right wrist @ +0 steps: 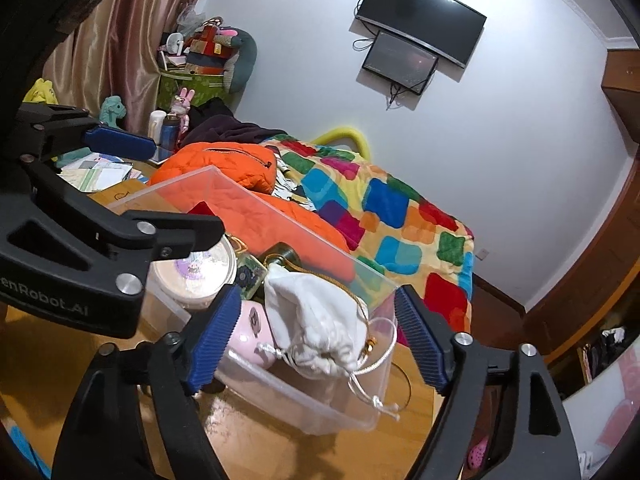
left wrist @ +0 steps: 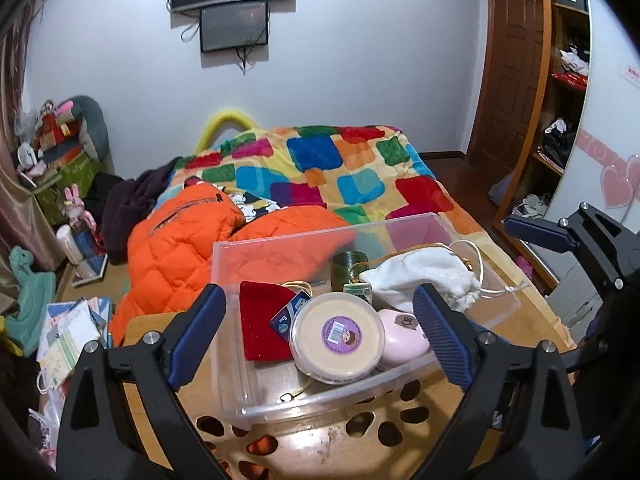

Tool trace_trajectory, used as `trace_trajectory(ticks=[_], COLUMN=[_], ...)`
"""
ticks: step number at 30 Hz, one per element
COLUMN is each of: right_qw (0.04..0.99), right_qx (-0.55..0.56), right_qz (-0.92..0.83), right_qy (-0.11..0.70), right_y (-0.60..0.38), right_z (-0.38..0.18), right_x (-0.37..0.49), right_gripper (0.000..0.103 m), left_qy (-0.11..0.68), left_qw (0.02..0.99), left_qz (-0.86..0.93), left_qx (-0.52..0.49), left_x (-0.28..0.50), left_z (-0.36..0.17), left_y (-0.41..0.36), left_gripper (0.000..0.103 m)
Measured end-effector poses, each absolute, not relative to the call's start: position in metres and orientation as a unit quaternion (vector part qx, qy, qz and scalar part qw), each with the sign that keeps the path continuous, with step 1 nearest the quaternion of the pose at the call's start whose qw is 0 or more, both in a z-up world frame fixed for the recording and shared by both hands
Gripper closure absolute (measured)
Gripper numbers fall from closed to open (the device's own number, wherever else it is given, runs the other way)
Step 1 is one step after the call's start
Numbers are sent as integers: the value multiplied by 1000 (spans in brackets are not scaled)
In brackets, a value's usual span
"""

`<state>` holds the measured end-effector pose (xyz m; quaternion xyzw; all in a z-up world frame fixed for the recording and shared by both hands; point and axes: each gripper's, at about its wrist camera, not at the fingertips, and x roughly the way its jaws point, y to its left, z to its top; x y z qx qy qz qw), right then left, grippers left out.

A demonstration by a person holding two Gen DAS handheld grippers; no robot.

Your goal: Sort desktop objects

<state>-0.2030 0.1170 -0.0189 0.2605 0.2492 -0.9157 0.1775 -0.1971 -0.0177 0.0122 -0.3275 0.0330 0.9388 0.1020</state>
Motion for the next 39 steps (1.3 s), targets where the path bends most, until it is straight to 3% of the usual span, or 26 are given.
trace_trajectory(ticks=[15,19,39], right_qw=[169,167,129], right_qx=[278,279,249], right_qz=[-925,-930,-951], right_qy=[197,173,133], right_y=[147,157,173], right_z=[-19,-16,-15], right_x=[-164,-153,-107], right_gripper=[20,6,1], left_qy=[9,4,-23], left_qw=[70,57,30], left_qz=[956,961,971], left_qx=[-284,-269,-237], left_x=[-146,-130,-87], left_z=[11,12,1], left_y=[-16,-15,-16], left_gripper=[2,1,1])
